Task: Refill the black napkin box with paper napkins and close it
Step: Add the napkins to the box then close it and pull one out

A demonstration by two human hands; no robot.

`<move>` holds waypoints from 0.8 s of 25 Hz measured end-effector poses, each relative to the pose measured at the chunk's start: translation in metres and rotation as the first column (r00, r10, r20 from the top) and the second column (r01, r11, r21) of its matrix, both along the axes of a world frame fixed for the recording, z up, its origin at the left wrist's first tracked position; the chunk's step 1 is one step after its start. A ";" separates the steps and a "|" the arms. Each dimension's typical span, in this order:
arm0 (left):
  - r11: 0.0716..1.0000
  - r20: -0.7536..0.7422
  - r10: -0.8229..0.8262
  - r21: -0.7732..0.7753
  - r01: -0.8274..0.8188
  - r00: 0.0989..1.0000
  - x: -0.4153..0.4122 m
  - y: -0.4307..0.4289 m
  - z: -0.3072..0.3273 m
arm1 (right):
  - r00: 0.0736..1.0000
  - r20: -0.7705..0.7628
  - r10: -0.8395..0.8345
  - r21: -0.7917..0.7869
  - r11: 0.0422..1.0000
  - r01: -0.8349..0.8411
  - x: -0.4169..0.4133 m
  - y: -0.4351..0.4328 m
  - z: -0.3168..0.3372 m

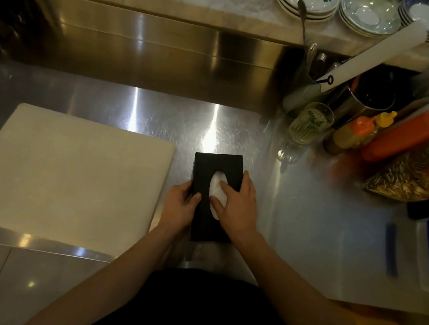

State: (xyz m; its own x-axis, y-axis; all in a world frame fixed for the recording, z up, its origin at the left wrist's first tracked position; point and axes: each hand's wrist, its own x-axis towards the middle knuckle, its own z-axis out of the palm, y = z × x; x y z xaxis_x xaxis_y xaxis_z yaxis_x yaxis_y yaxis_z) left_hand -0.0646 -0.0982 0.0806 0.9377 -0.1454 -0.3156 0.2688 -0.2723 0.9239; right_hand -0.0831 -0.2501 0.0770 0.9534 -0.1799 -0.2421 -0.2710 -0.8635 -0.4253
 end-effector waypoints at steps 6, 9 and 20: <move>0.998 0.061 0.012 0.058 -0.015 0.998 0.000 -0.001 -0.001 | 0.999 -0.042 -0.021 -0.159 0.987 0.014 0.014 0.009 -0.005; 0.997 0.083 -0.002 0.076 -0.005 0.997 0.000 -0.001 -0.003 | 0.998 -0.061 -0.011 -0.199 0.980 -0.002 0.019 0.014 -0.007; 1.000 0.014 0.022 -0.021 -0.022 1.000 0.004 0.002 -0.007 | 0.974 0.138 -0.177 0.292 0.947 0.131 0.012 0.005 -0.003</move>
State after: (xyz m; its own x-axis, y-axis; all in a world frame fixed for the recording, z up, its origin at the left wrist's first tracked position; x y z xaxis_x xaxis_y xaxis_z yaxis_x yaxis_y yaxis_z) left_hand -0.0611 -0.0963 0.0740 0.9452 -0.1314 -0.2989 0.2608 -0.2468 0.9333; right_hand -0.0708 -0.2452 0.0739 0.9497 -0.2751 -0.1496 -0.2993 -0.6570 -0.6920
